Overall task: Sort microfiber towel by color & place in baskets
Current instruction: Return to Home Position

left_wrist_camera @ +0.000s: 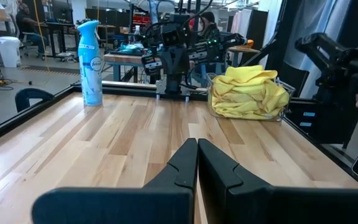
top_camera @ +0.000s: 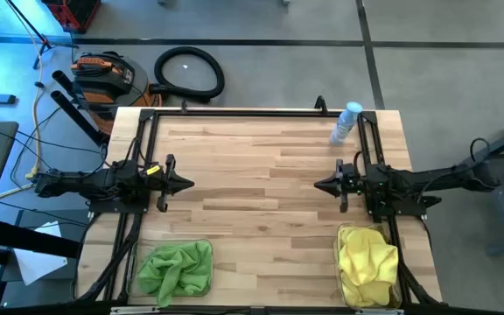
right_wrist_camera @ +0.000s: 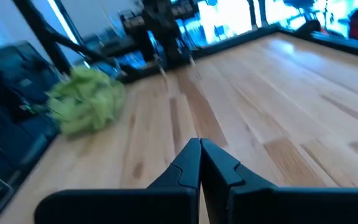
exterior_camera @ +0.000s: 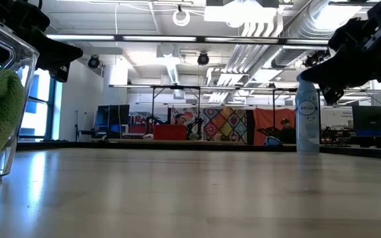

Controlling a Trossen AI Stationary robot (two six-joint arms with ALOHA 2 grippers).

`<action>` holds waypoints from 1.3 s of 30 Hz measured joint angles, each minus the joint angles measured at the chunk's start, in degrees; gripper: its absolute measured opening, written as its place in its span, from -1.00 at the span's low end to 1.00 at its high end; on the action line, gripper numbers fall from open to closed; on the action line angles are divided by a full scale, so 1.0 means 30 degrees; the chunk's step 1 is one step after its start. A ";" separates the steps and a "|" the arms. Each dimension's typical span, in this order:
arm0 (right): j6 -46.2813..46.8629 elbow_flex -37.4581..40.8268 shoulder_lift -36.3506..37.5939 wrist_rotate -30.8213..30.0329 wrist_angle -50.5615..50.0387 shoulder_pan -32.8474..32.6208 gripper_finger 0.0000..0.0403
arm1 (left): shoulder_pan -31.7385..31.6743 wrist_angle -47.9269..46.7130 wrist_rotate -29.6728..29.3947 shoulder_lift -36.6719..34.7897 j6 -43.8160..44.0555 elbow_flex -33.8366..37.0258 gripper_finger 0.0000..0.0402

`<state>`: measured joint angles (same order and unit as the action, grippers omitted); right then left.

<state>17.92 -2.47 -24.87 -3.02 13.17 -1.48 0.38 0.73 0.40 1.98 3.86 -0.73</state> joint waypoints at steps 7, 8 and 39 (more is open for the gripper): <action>-0.0988 0.0616 0.4263 0.0393 -0.1164 -0.0015 -1.00 | 0.0000 -0.0006 0.0000 0.0000 0.0000 0.0000 -1.00; -0.1213 0.0631 0.4766 0.0399 -0.1258 -0.0015 -1.00 | 0.0000 -0.0003 0.0000 0.0000 0.0000 0.0000 -1.00; -0.5495 0.0646 0.8045 -0.0053 -0.3927 -0.0007 -1.00 | 0.0003 -0.0001 0.0000 0.0000 0.0000 0.0000 -1.00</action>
